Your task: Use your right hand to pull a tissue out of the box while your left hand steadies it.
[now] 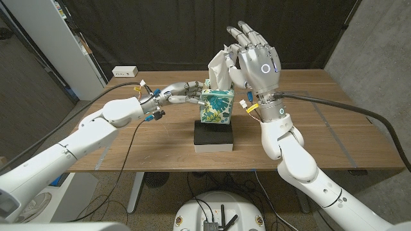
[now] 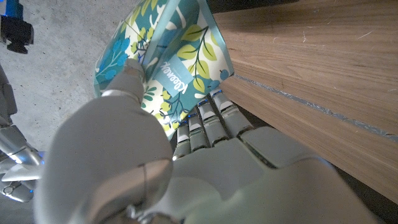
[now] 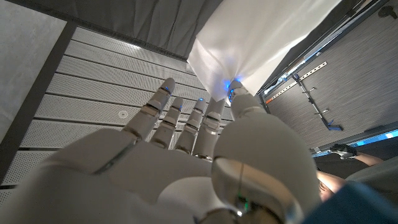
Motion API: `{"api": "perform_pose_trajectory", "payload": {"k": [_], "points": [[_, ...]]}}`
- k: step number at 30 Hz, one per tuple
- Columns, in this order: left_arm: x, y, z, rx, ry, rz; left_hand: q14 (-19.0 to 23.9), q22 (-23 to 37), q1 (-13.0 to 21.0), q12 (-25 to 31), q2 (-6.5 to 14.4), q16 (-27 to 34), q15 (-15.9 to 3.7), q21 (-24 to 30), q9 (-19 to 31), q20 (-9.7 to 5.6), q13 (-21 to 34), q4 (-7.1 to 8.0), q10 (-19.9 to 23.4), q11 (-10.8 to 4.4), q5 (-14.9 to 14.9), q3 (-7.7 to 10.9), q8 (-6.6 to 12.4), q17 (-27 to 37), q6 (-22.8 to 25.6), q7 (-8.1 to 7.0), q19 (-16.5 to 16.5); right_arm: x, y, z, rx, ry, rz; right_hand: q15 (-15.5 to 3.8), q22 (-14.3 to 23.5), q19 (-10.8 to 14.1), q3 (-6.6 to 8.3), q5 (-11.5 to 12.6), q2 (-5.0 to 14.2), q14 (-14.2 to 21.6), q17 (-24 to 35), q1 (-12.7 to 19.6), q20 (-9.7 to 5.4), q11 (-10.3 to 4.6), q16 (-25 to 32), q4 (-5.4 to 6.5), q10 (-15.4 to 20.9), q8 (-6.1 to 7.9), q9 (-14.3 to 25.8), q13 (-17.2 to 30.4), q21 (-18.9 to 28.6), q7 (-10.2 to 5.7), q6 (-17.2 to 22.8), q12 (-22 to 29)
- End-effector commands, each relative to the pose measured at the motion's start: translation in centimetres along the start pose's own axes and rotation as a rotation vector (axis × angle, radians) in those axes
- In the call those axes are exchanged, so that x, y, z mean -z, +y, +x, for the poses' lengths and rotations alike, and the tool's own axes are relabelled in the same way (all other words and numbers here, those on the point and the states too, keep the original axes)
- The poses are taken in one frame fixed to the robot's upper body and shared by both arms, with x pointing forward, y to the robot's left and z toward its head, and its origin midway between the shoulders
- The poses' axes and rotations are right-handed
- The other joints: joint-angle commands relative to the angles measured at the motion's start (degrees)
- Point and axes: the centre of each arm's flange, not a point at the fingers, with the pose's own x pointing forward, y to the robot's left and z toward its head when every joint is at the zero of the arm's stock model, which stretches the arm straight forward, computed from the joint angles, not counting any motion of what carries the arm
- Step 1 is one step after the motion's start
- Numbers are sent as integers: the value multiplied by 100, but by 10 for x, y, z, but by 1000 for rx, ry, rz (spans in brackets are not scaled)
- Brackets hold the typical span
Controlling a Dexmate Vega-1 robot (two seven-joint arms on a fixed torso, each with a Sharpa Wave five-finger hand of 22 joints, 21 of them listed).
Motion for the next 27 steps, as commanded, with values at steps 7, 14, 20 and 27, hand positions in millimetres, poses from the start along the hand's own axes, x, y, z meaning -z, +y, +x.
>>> {"api": "perform_pose_trajectory", "payload": {"k": [7, 14, 20, 27], "points": [[3, 2, -4, 13, -2, -7, -29, 5, -52, 9, 33, -19, -508, 23, 19, -67, 12, 27, 0, 6, 34, 63, -32, 5, 3, 30, 21, -4, -7, 10, 84, 6, -13, -1076, 17, -35, -74, 31, 20, -32, 34, 61, -557, -72, -11, 13, 1, 53, -6, 33, -23, -53, 25, -15], [4, 2, -5, 21, -5, -6, -35, 5, -55, 13, 27, -22, -517, 24, 23, -72, 14, 17, -2, 14, 32, 75, -32, 1, 15, 25, 21, -3, -12, 16, 116, 16, -11, -1079, 17, -40, -106, 36, 31, -35, 37, 85, -570, -69, -12, 15, -2, 66, -14, 34, -25, -62, 27, -17], [4, 3, -6, 25, -9, -6, -34, 5, -60, 14, 26, -21, -515, 25, 26, -70, 16, 12, -8, 14, 31, 84, -38, 0, 10, 27, 21, -3, -13, 17, 141, 26, -22, -1081, 17, -37, -131, 40, 35, -34, 39, 103, -566, -59, -12, 14, 7, 78, -22, 34, -23, -53, 32, -14], [5, 2, -7, 42, -13, -8, -37, 5, -66, 18, 24, -21, -524, 25, 29, -70, 18, 9, -9, 4, 30, 91, -42, -1, 9, 24, 17, -4, -15, 19, 173, 43, -27, -1081, 17, -38, -160, 44, 40, -29, 41, 119, -571, -65, -10, 17, 4, 88, -26, 34, -23, -67, 26, -16]]}}
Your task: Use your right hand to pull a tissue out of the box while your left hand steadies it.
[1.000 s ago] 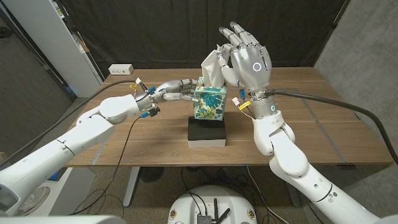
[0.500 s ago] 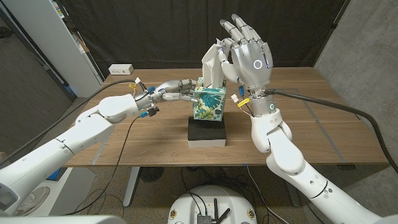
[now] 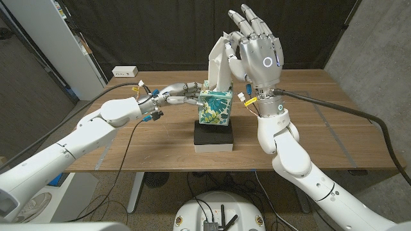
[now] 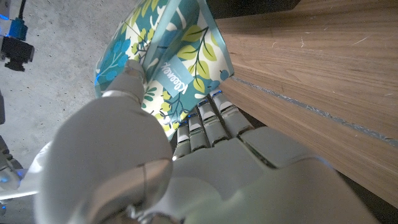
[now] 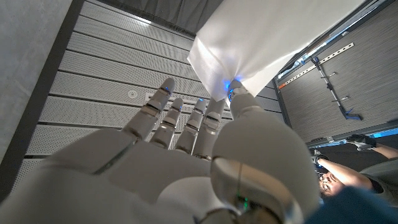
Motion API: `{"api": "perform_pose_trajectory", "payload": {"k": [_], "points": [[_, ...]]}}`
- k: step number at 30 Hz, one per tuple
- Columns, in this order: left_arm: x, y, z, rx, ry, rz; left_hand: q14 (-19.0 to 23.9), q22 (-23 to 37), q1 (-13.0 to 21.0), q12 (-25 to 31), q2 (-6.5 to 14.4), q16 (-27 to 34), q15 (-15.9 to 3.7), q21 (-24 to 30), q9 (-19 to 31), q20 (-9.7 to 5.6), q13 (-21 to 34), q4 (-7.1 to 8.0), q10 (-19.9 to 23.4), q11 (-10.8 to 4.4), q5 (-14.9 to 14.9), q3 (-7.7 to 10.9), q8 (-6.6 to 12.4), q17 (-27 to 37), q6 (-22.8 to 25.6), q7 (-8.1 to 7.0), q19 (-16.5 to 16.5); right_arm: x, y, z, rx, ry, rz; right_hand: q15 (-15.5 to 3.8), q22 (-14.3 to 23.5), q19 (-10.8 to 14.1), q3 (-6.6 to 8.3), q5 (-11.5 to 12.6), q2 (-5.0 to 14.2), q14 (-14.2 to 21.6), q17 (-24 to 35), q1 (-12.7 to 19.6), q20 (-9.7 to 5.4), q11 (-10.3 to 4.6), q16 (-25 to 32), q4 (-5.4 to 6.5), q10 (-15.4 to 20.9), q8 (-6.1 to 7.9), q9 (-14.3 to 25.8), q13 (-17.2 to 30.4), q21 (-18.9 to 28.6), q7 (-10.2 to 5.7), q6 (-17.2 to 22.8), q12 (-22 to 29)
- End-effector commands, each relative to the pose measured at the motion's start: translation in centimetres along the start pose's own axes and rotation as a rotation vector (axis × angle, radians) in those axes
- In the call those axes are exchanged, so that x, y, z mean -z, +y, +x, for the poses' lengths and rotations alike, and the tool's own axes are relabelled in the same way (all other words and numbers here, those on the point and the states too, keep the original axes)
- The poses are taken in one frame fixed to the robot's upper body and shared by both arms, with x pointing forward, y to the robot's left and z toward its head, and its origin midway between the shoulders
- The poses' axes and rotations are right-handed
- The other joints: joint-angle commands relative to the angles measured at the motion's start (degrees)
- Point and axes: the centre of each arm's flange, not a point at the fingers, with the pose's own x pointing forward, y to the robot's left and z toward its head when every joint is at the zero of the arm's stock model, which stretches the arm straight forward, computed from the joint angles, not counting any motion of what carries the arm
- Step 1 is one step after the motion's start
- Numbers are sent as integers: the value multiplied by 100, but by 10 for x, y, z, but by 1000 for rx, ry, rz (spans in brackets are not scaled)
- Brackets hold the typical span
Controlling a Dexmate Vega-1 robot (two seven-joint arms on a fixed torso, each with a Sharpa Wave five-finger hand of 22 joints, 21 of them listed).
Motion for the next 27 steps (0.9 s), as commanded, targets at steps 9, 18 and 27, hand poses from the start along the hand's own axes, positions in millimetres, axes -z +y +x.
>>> {"api": "perform_pose_trajectory", "payload": {"k": [9, 18, 27], "points": [[2, 2, -5, 30, -12, -3, -16, 12, -45, 19, -5, -19, -514, 29, 34, -49, 21, 8, -16, -3, 28, 53, -12, -1, 16, 27, 38, -2, -4, 4, 117, 62, 0, -1051, 17, -16, -79, 51, 11, 8, 21, 98, -593, -42, -6, 10, 78, 69, 30, 6, 2, -40, -1, -1], [4, 6, -5, 41, -20, -2, -21, 12, -50, 21, -6, -19, -519, 30, 38, -53, 23, 4, -22, -4, 27, 62, -18, -1, 15, 15, 37, -2, -5, 6, 118, 89, -7, -1056, 18, -6, -113, 54, 20, 16, 25, 118, -601, -51, -3, 15, 88, 81, 24, 6, 7, -43, -19, -1], [5, 13, 0, 62, -25, -9, -18, 12, -59, 28, -2, -14, -510, 31, 42, -52, 25, 3, -13, -6, 25, 72, -22, 1, 18, 19, 36, -2, 0, 1, 114, 132, -20, -1056, 18, 0, -148, 55, 29, 21, 30, 134, -609, -39, -1, 23, 87, 93, 21, 7, 10, -45, -40, -5]]}}
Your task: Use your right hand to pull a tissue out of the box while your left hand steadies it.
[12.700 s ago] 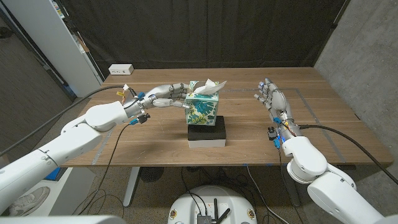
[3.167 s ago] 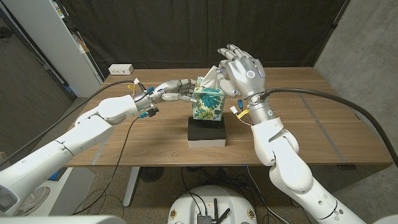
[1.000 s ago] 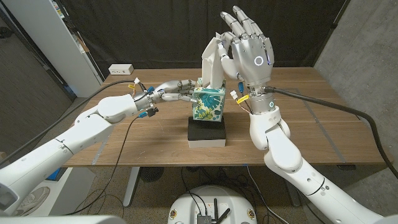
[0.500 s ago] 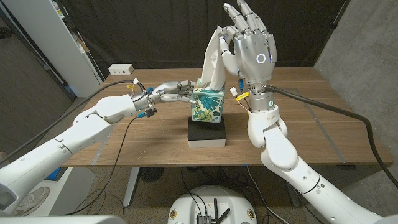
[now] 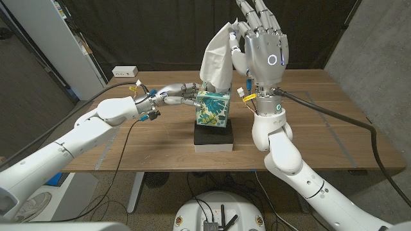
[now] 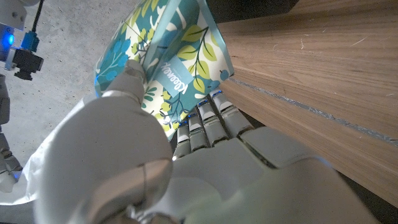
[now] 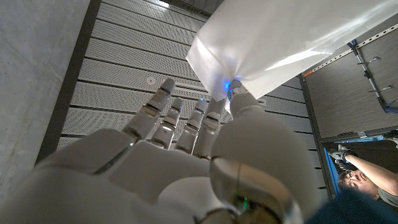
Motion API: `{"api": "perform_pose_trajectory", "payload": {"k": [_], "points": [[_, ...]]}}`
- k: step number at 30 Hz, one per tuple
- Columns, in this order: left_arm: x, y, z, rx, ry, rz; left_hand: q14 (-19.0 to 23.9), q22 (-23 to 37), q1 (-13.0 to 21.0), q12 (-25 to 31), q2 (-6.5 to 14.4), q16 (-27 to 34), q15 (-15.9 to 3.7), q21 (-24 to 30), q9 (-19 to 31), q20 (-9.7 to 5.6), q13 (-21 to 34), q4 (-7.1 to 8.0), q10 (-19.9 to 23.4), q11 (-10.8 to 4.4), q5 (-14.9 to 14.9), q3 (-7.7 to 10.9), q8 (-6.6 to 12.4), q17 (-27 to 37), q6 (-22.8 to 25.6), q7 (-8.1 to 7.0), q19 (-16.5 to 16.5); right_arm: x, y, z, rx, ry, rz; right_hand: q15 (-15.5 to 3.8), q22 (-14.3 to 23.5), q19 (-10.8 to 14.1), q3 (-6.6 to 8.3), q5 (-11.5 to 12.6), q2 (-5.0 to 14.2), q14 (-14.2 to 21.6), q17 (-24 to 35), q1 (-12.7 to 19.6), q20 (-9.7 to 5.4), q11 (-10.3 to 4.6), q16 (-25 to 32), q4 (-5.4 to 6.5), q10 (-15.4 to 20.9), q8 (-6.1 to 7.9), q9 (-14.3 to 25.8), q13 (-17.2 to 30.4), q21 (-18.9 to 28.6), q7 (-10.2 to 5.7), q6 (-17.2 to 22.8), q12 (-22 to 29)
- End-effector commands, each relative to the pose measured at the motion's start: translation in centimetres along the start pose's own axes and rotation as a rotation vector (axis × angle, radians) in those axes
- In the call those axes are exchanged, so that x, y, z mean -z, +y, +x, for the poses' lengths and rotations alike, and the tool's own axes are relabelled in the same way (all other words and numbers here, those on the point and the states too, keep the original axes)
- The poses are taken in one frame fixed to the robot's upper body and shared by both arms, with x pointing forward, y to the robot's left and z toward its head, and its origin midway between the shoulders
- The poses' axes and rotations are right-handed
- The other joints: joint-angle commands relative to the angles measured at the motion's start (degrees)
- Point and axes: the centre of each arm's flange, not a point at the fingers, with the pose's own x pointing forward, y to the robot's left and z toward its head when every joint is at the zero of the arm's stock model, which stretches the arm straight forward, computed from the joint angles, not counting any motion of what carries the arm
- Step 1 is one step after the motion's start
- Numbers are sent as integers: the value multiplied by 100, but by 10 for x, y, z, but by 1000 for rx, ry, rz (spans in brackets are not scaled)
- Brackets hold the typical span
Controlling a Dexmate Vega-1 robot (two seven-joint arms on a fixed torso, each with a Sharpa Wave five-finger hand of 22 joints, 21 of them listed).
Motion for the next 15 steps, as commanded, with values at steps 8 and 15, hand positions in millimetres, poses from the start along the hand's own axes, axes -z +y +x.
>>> {"api": "perform_pose_trajectory", "payload": {"k": [8, 15], "points": [[-3, 4, 12, -3, 20, -7, -19, 7, -42, 34, 9, -13, -511, 28, 17, -57, 28, -14, -7, -1, 45, 39, -26, -2, 20, 22, 34, 23, 10, -11, -8, 78, 4, -1058, 20, 16, -48, 33, 37, 28, 35, 61, -608, 0, 2, -4, 63, 47, 17, 9, 17, -4, -6, -2], [-7, -17, 24, -51, 35, -29, -15, 7, -46, 32, 11, -8, -502, 29, 20, -58, 29, -15, -14, 17, 44, 43, -27, -1, 27, 27, 34, 67, 26, -42, -38, 185, 58, -1057, 22, 23, -69, 32, 42, 33, 37, 69, -599, 12, 4, 1, 61, 56, 20, 9, 22, 9, -25, -5]]}}
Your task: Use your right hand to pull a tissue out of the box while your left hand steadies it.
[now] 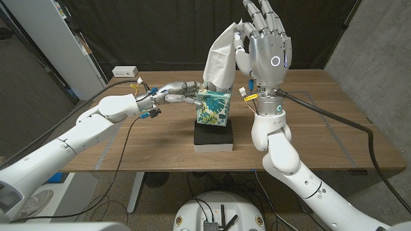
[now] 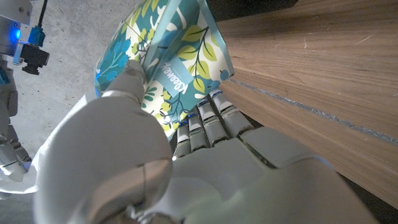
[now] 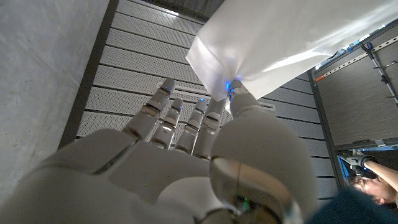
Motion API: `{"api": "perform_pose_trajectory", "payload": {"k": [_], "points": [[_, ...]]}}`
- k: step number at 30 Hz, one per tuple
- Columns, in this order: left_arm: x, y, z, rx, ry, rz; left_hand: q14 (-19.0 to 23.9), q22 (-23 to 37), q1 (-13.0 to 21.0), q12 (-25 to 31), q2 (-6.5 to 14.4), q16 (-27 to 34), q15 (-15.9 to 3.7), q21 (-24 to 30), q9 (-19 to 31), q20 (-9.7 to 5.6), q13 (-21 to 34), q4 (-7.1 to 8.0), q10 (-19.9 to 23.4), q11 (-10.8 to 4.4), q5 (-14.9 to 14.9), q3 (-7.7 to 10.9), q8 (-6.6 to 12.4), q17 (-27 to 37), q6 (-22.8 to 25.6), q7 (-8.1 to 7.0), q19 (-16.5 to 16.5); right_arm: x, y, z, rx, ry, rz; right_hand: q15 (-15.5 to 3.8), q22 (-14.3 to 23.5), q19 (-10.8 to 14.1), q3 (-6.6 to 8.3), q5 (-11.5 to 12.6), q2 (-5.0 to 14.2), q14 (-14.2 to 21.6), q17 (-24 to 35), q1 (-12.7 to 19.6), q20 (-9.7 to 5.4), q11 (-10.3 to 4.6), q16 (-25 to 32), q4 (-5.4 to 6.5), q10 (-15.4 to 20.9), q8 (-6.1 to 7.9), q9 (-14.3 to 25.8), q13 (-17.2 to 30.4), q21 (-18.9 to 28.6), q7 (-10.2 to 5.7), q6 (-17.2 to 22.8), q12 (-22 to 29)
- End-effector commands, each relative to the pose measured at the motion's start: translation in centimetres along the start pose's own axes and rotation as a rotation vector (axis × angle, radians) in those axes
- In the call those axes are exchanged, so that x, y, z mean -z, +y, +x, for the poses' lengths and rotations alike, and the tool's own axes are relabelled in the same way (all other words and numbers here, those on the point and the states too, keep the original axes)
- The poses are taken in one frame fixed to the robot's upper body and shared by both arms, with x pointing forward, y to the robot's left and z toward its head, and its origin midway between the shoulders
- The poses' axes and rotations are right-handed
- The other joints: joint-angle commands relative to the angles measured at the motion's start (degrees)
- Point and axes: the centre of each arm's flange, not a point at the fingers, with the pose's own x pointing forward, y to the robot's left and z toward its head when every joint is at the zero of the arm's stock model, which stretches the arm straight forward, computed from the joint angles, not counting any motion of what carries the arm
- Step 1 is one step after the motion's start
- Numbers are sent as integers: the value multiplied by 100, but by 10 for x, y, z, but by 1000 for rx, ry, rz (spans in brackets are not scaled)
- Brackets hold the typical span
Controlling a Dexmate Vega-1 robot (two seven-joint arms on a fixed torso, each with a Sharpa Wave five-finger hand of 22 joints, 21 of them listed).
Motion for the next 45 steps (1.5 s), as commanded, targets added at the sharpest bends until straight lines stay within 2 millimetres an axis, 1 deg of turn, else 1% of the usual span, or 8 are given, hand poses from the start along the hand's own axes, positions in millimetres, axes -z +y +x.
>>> {"api": "perform_pose_trajectory", "payload": {"k": [1, 4, 8, 13, 18, 30, 37, 45], "points": [[-8, -24, 17, -49, 21, -25, -17, 10, -45, 33, 10, -9, -503, 29, 21, -58, 29, -14, -13, 15, 22, 30, -28, -1, 27, 27, 32, 59, 21, -34, -46, 151, 88, -1057, 22, 28, -28, 32, 44, 36, 10, 73, -592, -6, 5, 1, 41, 38, 20, 10, 24, 12, -21, -5], [-8, -24, 18, -63, 27, -25, -27, 10, -52, 31, 8, -10, -497, 30, 23, -53, 30, -12, -21, 12, 20, 27, -33, 1, 20, 28, 32, 67, 22, -38, -64, 184, 101, -1059, 23, 36, -37, 32, 46, 44, 11, 84, -583, -4, 7, 0, 47, 45, 23, 10, 28, 22, -27, -4], [1, -18, 19, -69, 30, -49, -33, 11, -65, 24, 10, -9, -499, 28, 24, -49, 29, -6, -41, 0, 18, 26, -37, 3, 18, 35, 25, 63, 25, -36, -62, 179, 81, -1058, 24, 43, -47, 30, 50, 48, 11, 92, -584, -8, 8, 1, 49, 51, 21, 10, 31, 17, -32, -4], [8, -12, 18, -48, 26, -51, -35, 11, -74, 27, 21, -8, -498, 26, 26, -49, 30, -1, -39, 5, 18, 34, -41, 5, 14, 32, 18, 50, 27, -33, -60, 168, 64, -1059, 26, 46, -61, 28, 54, 52, 13, 104, -579, -11, 9, 2, 51, 58, 15, 10, 34, 24, -33, -5], [12, -5, 8, -34, 17, -43, -37, 11, -84, 26, 23, -9, -500, 26, 28, -49, 31, 1, -48, -15, 16, 39, -45, 5, 12, 32, 17, 35, 26, -34, -59, 183, 63, -1061, 27, 50, -69, 27, 55, 55, 13, 118, -586, -22, 9, -1, 53, 62, 9, 10, 36, 23, -37, -6], [30, 16, -11, 18, 5, -44, -41, 11, -108, 27, 27, -10, -500, 29, 32, -47, 32, 5, -59, -2, 13, 55, -54, 4, 14, 27, 17, -8, 19, -45, -68, 201, 10, -1063, 29, 53, -96, 25, 64, 58, 15, 147, -595, -36, 7, 2, 59, 80, -4, 11, 39, 25, -37, -8], [34, 23, -8, 48, -3, -47, -45, 11, -115, 31, 23, -12, -508, 29, 33, -52, 33, 1, -54, -17, 11, 60, -59, 2, 11, 27, 15, -17, 13, -50, -62, 219, -8, -1064, 30, 53, -113, 25, 68, 60, 16, 165, -595, -41, 6, 5, 62, 95, 1, 12, 39, 32, -49, -9], [31, 22, 12, 100, 2, -35, -42, 11, -112, 33, 22, -9, -502, 28, 36, -51, 34, -8, -55, 13, 10, 68, -65, 1, 11, 28, 11, -10, 9, -65, -81, 269, -15, -1063, 31, 53, -133, 26, 71, 61, 18, 184, -599, -37, 4, 8, 54, 121, 10, 12, 41, 35, -48, -15]]}}
